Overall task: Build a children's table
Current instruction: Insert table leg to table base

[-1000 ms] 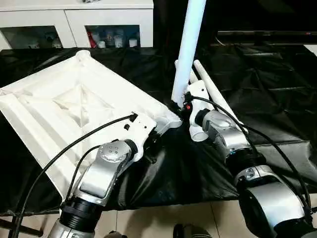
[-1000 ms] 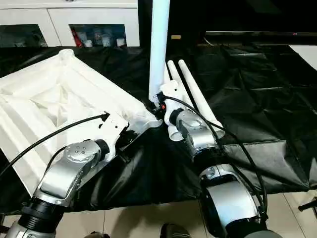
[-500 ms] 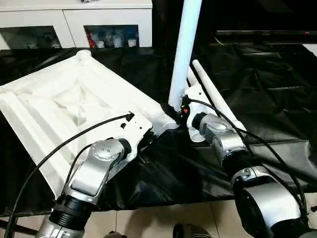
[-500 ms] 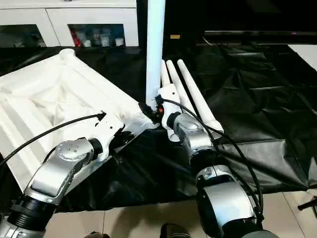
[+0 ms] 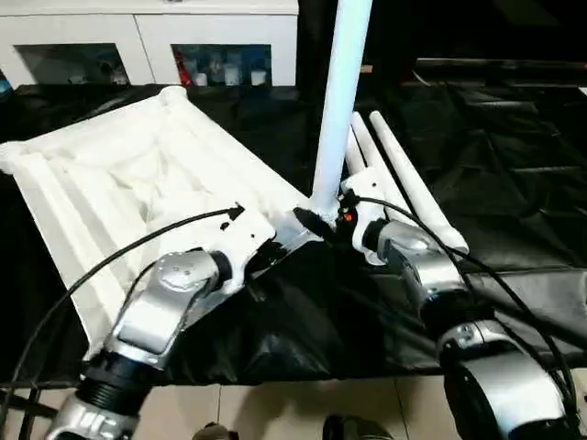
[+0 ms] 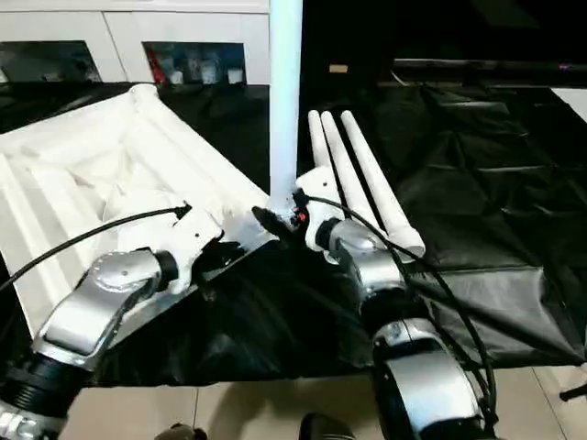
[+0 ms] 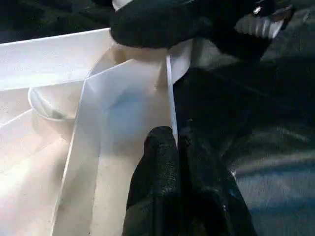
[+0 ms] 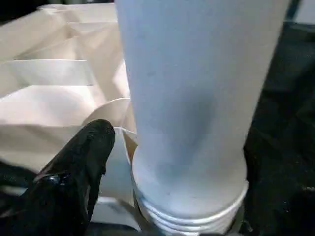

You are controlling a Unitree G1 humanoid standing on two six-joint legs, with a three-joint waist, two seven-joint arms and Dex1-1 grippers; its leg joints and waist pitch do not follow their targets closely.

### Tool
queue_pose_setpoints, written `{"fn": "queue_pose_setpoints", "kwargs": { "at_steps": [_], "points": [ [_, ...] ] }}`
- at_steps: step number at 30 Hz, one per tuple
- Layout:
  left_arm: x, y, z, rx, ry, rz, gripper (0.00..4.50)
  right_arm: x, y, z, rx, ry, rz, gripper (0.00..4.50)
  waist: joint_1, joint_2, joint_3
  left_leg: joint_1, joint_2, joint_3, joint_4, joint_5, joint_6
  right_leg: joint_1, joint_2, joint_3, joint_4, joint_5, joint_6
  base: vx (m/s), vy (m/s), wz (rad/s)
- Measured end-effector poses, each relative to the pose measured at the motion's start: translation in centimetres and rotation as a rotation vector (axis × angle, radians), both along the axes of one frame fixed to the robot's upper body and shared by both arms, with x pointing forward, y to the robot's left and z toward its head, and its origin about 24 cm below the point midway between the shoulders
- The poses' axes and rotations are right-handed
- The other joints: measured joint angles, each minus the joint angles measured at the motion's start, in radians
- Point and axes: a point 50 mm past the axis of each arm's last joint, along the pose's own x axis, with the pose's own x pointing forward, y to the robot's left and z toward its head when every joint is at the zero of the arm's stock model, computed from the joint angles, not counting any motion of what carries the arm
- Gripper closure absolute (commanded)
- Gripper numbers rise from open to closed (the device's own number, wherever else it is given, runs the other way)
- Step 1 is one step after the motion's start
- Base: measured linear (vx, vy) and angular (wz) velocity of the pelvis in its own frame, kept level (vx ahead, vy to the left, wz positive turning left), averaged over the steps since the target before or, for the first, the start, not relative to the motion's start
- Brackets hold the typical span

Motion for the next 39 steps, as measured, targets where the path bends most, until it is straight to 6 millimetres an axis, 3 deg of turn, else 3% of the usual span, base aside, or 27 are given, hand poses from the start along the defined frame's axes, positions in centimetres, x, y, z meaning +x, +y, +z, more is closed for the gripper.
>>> {"fn": "queue_pose_setpoints", "kwargs": {
  "at_steps": [12, 24, 39],
  "points": [
    [0.0, 2.3, 0.0, 0.038, 0.022, -0.231, 4.5, -2.5, -2.8, -0.1, -0.129, -0.04, 0.258, 0.45, 0.036, 0.001, -0.001, 0.0, 0.0, 0.0, 0.006, 0.0, 0.0, 0.003, -0.001, 0.0, 0.004, 0.001, -0.001, 0.0, 0.0, 0.0],
    [-0.4, 2.5, 0.0, 0.029, 0.054, -0.413, 4.5, -4.0, -3.6, -0.6, -0.192, -0.004, 0.4, 0.45, 0.038, 0.004, -0.001, 0.001, 0.0, -0.001, 0.013, 0.0, 0.0, 0.003, -0.001, 0.001, 0.011, 0.001, -0.001, 0.0, 0.0, 0.0],
    [-0.5, 3.0, -0.2, 0.034, 0.068, -0.457, 4.5, -4.5, -3.5, -0.9, -0.189, 0.016, 0.441, 1.71, 0.037, 0.004, -0.002, 0.001, 0.0, -0.001, 0.015, 0.001, -0.001, 0.003, -0.001, 0.001, 0.014, 0.001, -0.001, 0.0, 0.0, 0.0]
  ]
}}
